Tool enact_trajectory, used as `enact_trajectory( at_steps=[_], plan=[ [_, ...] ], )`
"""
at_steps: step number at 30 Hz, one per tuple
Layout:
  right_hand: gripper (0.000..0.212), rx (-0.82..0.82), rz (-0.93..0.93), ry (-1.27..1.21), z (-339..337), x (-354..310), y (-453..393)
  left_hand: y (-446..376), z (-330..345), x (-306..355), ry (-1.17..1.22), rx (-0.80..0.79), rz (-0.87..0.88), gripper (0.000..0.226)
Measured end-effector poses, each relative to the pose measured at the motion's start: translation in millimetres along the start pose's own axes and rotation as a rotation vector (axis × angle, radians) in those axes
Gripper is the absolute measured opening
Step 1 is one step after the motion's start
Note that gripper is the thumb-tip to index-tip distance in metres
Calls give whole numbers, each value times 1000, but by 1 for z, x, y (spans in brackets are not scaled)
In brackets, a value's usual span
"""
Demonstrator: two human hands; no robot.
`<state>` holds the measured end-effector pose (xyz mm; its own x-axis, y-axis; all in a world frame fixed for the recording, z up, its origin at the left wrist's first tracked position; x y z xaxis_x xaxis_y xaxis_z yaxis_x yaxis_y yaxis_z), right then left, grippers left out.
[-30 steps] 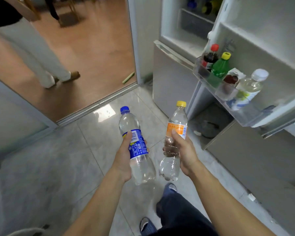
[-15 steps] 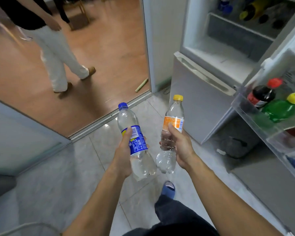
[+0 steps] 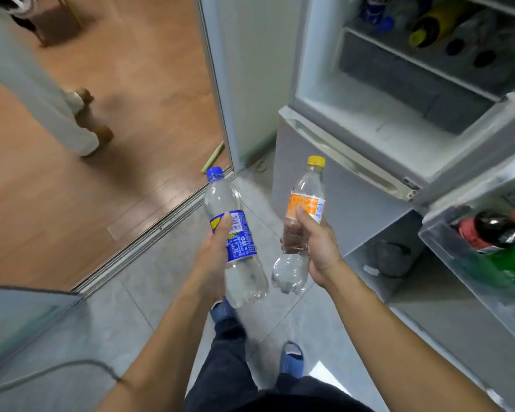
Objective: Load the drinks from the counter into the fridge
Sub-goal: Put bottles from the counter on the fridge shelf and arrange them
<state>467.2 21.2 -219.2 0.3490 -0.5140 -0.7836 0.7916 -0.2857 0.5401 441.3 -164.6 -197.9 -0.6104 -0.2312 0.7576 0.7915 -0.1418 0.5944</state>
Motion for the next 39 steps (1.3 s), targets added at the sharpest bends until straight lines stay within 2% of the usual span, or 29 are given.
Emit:
enact_trajectory(
  at_steps=[6,9,13,17,20,26,30,33,35,39],
  plan=[
    [45,170,-123,-42,39,-48,-47,-79,28,75,-129,-204,25,56],
    [39,222,-179,-106,58,-73,-62,-108,50,113,-178,-313,39,60],
    [21,292,-246,-164,62,-101,-75,-142,85,141,-210,-426,26,43],
    [46,401,-320,-179,47,-138,-87,-172,132,157,-298,-509,71,29],
    [43,455,-402,-192,29,-172,-98,-185,173,170,-338,-563,126,30],
    [48,506,-539,-167,-5,-247,-126,-201,257,209,-356,-639,236,43],
    [22,481,-667,-133,-23,-295,-143,-215,311,238,-377,-593,398,26],
    [40,519,-730,-67,-31,-330,-150,-223,345,259,-409,-559,529,36],
    [47,534,-786,-46,-32,-356,-156,-232,366,276,-391,-548,595,29],
    [37,527,-940,19,-28,-410,-169,-250,407,306,-354,-584,671,37]
  ],
)
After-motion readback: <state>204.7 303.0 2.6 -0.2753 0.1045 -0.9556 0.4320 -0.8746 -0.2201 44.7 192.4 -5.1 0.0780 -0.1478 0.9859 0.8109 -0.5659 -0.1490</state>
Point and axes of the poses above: each hand's wrist, its own y-axis away from the middle knuckle, its own z-axis out of the palm, x = y × z, the point moved 2 cm from there along -y, towards the middle knuckle, and after that the axes turned 1 degree about z, right-handed, at the moved point
